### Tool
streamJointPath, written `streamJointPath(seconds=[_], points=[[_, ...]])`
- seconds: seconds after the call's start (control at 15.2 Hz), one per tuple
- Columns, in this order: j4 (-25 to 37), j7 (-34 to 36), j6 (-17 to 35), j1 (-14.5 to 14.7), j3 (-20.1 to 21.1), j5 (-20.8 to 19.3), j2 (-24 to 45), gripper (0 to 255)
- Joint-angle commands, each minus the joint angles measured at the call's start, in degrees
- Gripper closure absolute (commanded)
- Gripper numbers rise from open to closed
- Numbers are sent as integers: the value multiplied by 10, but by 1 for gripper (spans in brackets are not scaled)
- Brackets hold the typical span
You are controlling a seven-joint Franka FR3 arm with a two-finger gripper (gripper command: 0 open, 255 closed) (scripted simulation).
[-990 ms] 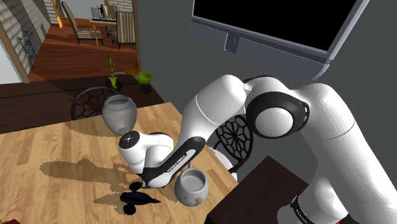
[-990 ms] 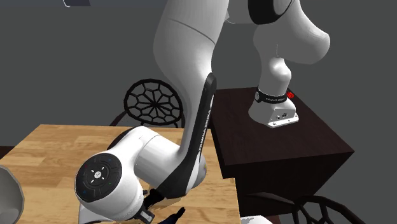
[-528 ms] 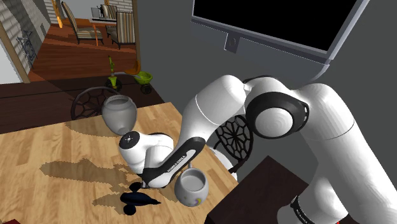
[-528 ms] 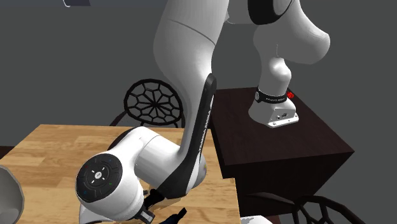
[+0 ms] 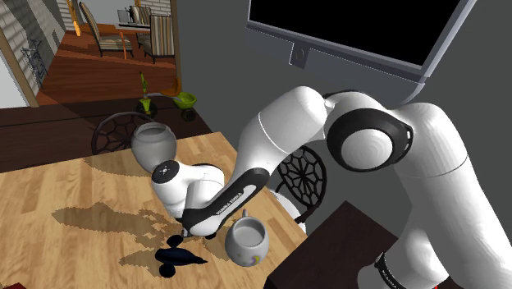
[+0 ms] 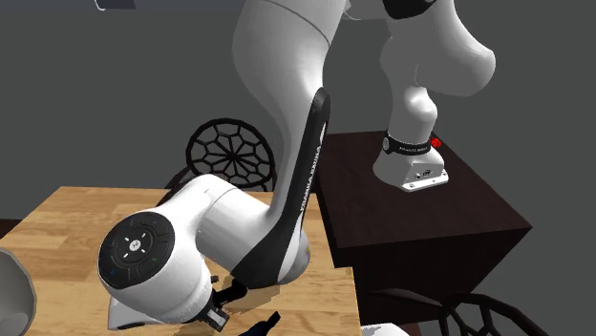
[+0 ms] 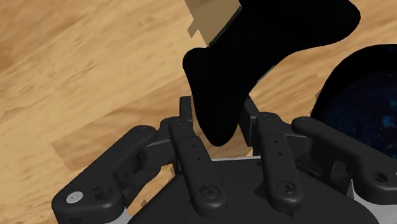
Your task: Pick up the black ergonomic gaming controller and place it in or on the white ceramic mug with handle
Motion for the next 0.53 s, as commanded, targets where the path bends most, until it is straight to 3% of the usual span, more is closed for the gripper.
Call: streamJointPath(seconds=[0.0, 0.46], points=[[-5, -4, -8, -2, 3, 3, -13, 255], [-17, -17, -37, -8, 12, 14, -56, 255]])
